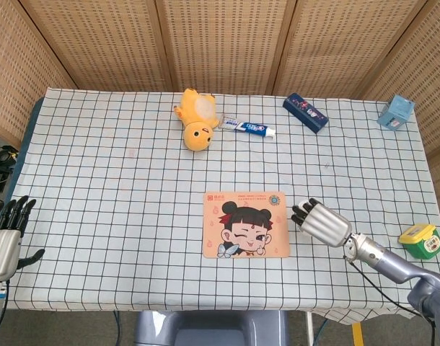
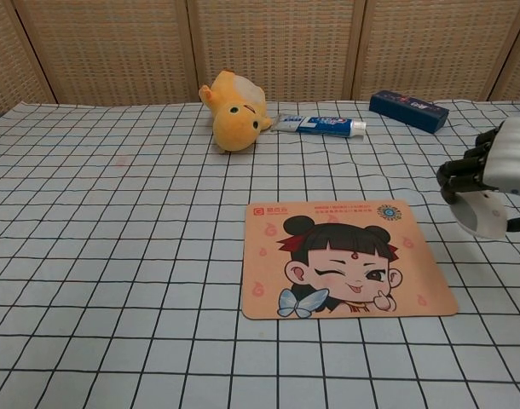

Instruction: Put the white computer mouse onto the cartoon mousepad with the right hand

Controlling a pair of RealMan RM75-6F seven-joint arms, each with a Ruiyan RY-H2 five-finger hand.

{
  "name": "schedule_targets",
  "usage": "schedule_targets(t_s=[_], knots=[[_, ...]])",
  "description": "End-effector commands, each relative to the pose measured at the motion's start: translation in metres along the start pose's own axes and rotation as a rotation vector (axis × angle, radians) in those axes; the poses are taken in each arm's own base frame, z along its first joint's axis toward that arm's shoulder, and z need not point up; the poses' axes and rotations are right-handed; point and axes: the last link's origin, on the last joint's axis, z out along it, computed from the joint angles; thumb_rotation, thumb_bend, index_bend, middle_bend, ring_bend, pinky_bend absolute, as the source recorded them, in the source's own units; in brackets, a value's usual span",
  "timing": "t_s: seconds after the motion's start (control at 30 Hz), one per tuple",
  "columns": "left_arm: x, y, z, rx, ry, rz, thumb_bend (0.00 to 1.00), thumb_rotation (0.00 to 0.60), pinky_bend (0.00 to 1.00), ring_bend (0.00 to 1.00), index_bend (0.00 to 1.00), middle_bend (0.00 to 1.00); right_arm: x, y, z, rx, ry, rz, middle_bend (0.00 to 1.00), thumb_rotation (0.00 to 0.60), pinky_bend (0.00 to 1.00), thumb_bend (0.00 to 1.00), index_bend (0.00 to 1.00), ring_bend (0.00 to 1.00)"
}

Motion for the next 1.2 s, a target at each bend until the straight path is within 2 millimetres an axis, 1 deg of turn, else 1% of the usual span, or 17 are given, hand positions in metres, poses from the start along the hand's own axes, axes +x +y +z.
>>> schedule_targets(t_s=[0.03, 0.23, 0.47, 0.57, 0.9, 1.0, 1.2], knots=[[0.000, -0.001, 0.001, 0.003, -0.003, -0.005, 0.00, 0.600, 0.00, 0.00, 0.00, 0.00, 0.017, -0.004, 0.025, 0.057, 0.047, -0.044, 0.65, 0.600, 0.63, 0.18, 0.83, 0.58], [-0.001, -0.004, 0.003, 0.011, -0.014, -0.018, 0.00, 0.600, 0.00, 0.00, 0.00, 0.00, 0.030, -0.023, 0.062, 0.122, 0.061, -0.079, 0.65, 0.600, 0.63, 0.18, 0.83, 0.58], [-0.002, -0.005, 0.004, 0.013, -0.019, -0.025, 0.00, 0.600, 0.00, 0.00, 0.00, 0.00, 0.039, -0.034, 0.091, 0.150, 0.062, -0.100, 0.65, 0.600, 0.63, 0.18, 0.83, 0.58], [-0.002, -0.006, 0.004, 0.015, -0.021, -0.028, 0.00, 0.600, 0.00, 0.00, 0.00, 0.00, 0.041, -0.038, 0.099, 0.160, 0.060, -0.106, 0.65, 0.600, 0.63, 0.18, 0.83, 0.58], [-0.004, -0.007, 0.007, 0.019, -0.037, -0.035, 0.00, 0.600, 0.00, 0.00, 0.00, 0.00, 0.045, -0.060, 0.123, 0.214, 0.083, -0.109, 0.65, 0.600, 0.63, 0.18, 0.83, 0.58], [-0.004, -0.007, 0.007, 0.019, -0.040, -0.036, 0.00, 0.600, 0.00, 0.00, 0.00, 0.00, 0.042, -0.066, 0.131, 0.231, 0.079, -0.117, 0.65, 0.600, 0.63, 0.18, 0.83, 0.58], [-0.004, -0.009, 0.008, 0.025, -0.041, -0.042, 0.00, 0.600, 0.00, 0.00, 0.00, 0.00, 0.034, -0.070, 0.134, 0.239, 0.064, -0.127, 0.65, 0.600, 0.63, 0.18, 0.83, 0.58]])
